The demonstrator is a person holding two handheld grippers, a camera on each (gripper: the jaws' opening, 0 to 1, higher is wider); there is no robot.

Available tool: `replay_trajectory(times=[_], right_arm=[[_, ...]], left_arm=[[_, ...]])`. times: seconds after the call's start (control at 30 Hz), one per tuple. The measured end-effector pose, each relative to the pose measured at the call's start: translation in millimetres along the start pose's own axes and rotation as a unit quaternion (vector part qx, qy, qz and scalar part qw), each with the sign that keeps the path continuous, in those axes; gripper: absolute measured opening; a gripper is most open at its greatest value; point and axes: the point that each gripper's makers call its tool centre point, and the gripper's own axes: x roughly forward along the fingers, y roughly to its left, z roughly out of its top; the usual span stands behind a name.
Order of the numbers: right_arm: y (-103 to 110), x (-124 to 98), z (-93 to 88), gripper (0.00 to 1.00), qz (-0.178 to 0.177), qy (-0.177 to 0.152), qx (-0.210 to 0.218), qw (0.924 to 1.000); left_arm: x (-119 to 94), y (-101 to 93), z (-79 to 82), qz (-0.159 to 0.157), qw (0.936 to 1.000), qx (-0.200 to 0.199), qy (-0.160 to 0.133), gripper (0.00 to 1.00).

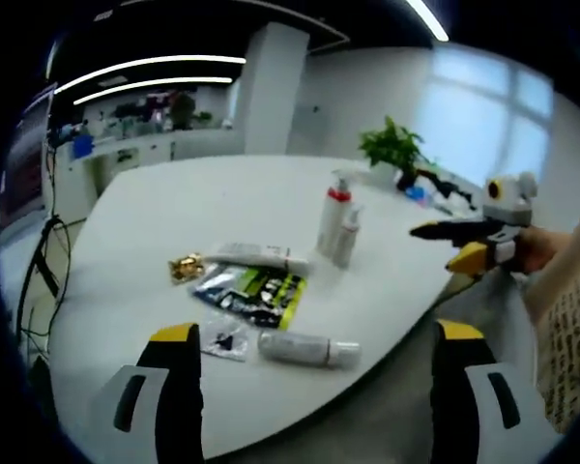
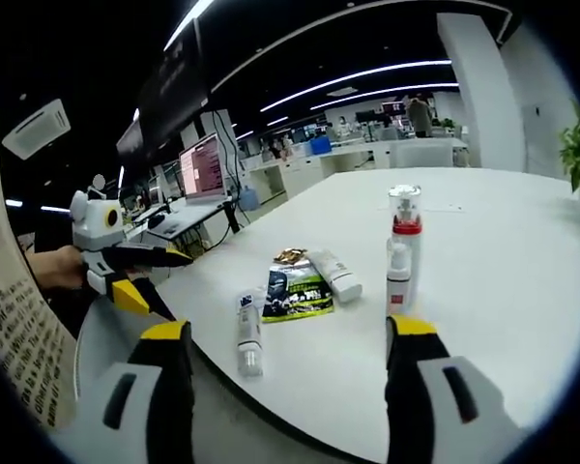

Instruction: Arrange the skincare products in the storage area until every visible bottle or jar stands upright without overlapping.

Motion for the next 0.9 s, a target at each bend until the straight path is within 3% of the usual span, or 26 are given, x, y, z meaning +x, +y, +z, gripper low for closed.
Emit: replay_trajectory(times=[0.4, 0.53, 0.9], right_arm=[[-2.4, 11.9, 2.7, 0.82, -0.001, 0.014, -0.010, 0.9999], [-0.8, 22.2, 3.9, 0.81, 0.007, 0.034, -0.046, 0.9983], [0.0, 57.8, 27.5, 0.81, 0.026, 0.043, -0.092, 0.9944]], left_arm=[[-0.7, 3.7, -4.0, 0.005, 0.9998, -0.017, 0.000, 0.96], [-1.2, 5.1, -3.0, 0.006, 0.9997, -0.023, -0.008, 0.96], [-1.9, 13.4, -4.0, 0.022, 0.9995, -0.017, -0.015, 0.94]])
